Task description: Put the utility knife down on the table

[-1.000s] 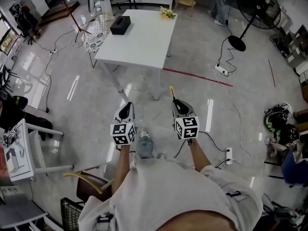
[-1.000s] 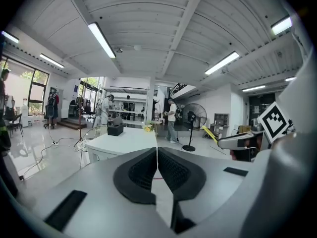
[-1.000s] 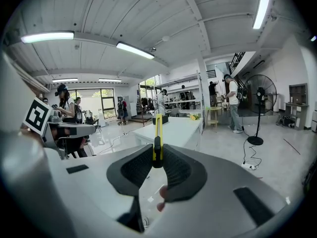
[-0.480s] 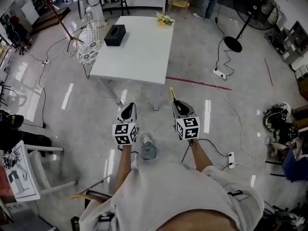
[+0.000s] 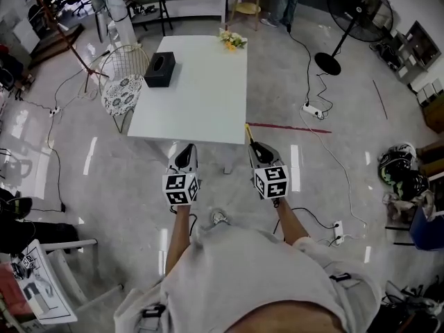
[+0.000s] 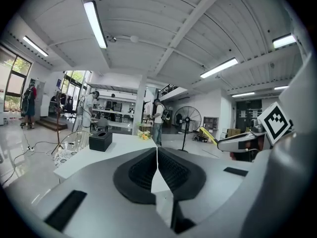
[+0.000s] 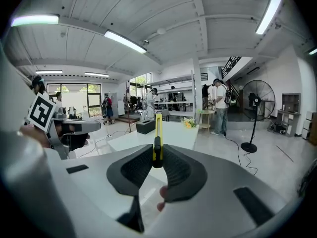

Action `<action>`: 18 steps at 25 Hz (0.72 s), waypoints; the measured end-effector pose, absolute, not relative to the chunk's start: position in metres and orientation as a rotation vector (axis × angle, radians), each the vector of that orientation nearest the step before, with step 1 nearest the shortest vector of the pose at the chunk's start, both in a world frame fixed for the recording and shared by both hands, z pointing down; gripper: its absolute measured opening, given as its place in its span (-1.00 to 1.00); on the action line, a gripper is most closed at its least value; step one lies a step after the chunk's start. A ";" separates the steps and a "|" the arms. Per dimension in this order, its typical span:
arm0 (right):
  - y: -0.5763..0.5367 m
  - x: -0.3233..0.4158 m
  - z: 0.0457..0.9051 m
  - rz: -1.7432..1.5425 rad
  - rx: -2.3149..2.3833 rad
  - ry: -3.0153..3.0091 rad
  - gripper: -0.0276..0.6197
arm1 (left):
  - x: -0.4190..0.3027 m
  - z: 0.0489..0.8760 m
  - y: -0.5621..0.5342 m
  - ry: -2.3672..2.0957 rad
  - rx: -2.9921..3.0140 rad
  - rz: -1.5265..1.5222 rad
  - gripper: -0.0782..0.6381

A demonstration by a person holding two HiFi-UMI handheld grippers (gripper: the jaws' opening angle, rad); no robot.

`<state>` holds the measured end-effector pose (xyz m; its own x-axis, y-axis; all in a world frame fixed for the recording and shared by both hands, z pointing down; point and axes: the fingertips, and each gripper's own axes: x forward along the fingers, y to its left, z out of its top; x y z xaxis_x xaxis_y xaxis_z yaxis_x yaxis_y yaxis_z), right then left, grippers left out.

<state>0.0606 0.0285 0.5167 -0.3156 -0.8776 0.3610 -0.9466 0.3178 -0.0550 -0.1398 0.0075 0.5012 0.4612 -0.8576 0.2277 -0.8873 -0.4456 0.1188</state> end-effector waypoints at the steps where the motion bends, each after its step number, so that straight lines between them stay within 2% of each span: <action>1: 0.022 0.059 0.517 0.374 1.660 -2.316 -0.67 | -0.141 0.502 -0.001 -1.502 2.497 0.197 -0.71; 18: -0.033 0.048 0.542 0.448 1.693 -2.260 -0.67 | -0.135 0.526 -0.071 -1.376 2.523 0.245 -0.71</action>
